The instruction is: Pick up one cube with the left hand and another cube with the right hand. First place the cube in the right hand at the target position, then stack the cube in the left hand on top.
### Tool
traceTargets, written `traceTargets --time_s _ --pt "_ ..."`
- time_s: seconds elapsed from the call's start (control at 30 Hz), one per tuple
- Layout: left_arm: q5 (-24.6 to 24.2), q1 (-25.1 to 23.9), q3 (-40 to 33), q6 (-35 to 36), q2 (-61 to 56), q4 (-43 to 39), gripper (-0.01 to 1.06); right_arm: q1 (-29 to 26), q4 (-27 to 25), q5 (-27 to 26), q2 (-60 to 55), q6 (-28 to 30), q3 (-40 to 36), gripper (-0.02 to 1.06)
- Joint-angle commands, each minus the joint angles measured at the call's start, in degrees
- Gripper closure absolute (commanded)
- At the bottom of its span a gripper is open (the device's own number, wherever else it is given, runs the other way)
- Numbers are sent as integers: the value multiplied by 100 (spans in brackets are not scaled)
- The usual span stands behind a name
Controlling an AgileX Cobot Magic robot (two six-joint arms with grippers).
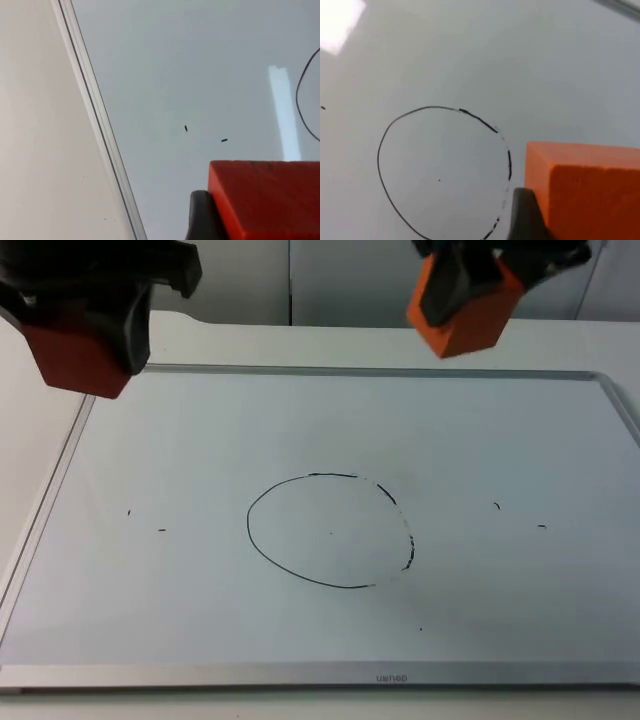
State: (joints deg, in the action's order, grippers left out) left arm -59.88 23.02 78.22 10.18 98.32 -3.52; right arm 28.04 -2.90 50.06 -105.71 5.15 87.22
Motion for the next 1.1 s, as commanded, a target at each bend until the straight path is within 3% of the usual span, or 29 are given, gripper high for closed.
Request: traceTargets --time_s 0.0,0.17,1.07 --pt "-158 14 31 -113 -70 11 105 132 -35 171 -308 101 300 105" --pt "-162 14 31 -233 -70 50 105 373 -47 303 -981 101 724 105" --pt "-17 14 31 -554 -70 352 105 865 -186 191 -2285 240 759 105"
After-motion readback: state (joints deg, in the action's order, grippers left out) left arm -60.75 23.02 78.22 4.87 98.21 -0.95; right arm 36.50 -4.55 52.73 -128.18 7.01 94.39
